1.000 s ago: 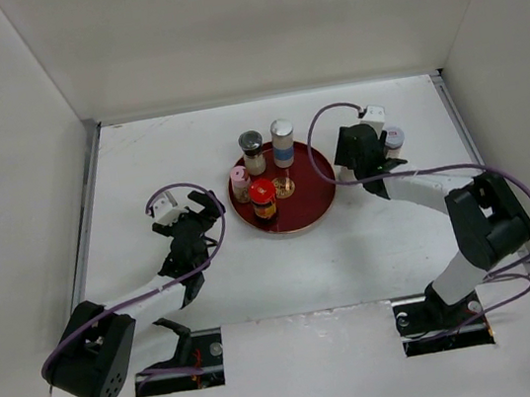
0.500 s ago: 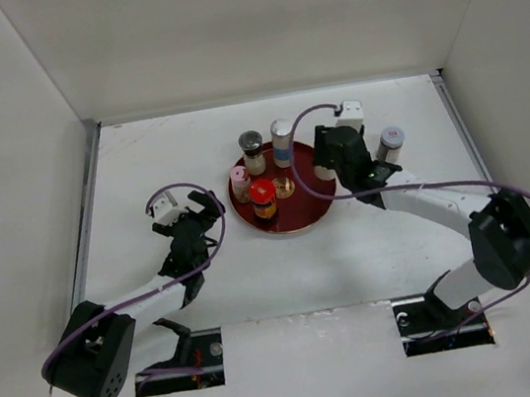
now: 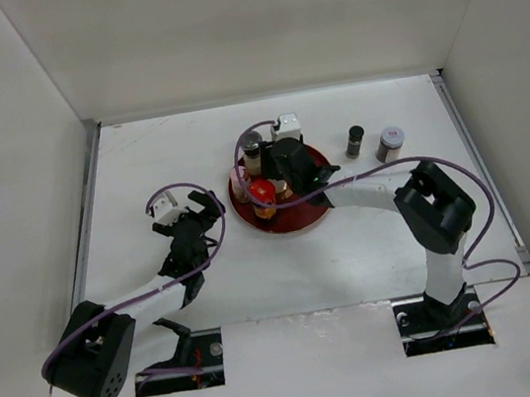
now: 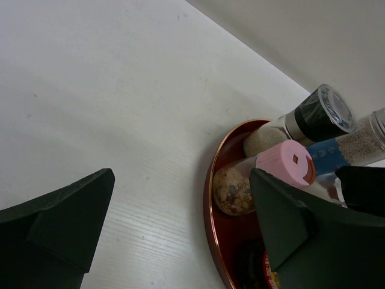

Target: Organize the condiment bottles

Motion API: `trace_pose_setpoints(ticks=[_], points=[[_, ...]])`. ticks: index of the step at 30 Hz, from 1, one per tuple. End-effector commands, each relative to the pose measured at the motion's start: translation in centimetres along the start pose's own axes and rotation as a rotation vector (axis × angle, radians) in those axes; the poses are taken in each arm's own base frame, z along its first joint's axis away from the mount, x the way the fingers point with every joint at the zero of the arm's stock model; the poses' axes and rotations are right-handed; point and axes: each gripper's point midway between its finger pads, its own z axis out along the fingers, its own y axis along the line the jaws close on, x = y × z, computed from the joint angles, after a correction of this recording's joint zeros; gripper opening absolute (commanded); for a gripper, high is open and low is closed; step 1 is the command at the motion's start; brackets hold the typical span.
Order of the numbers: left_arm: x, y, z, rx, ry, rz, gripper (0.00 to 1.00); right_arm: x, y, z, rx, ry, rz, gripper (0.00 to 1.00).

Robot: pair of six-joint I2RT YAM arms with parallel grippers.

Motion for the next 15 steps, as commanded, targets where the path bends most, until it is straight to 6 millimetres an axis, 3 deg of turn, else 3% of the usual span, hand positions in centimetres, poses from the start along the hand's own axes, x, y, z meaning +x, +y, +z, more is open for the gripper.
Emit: trace_pose_setpoints(ticks=[1,3,5,8,12,15], points=[[-1.9,-2.1,0.4,0.048,-0.05,-0.055,0.98,-5.5,2.2,0.3,-0.052,-0.155,0.074,0.53],[-1.8,-2.1,0.4,0.049,-0.046,-0.053,0.98,-4.8,2.2,0.5,-0.047,-0.143,0.066,0.6],[-1.7,-2.2,0.4,0.052,-0.045,-0.053,0.98,-4.7,1.9,0.3,-0.041,-0.143,0.067,0.75],[-1.6,-2.2,0.5,0.052,-0.042,-0.051,0.98,-5.9,1.6,-0.9,-0.038,-0.161,0.078,0.93],[-1.6,-2.2,0.5,0.051,-0.041,-0.05,0.98,-9.0,1.0,-3.8,-0.058,-0.21,0.11,0.97],[-1.6,-2.2,0.5,0.051,-0.041,-0.05,0.98,-10.9,-1.5,-5.5,-0.036,-0.248,0.134,0.96]])
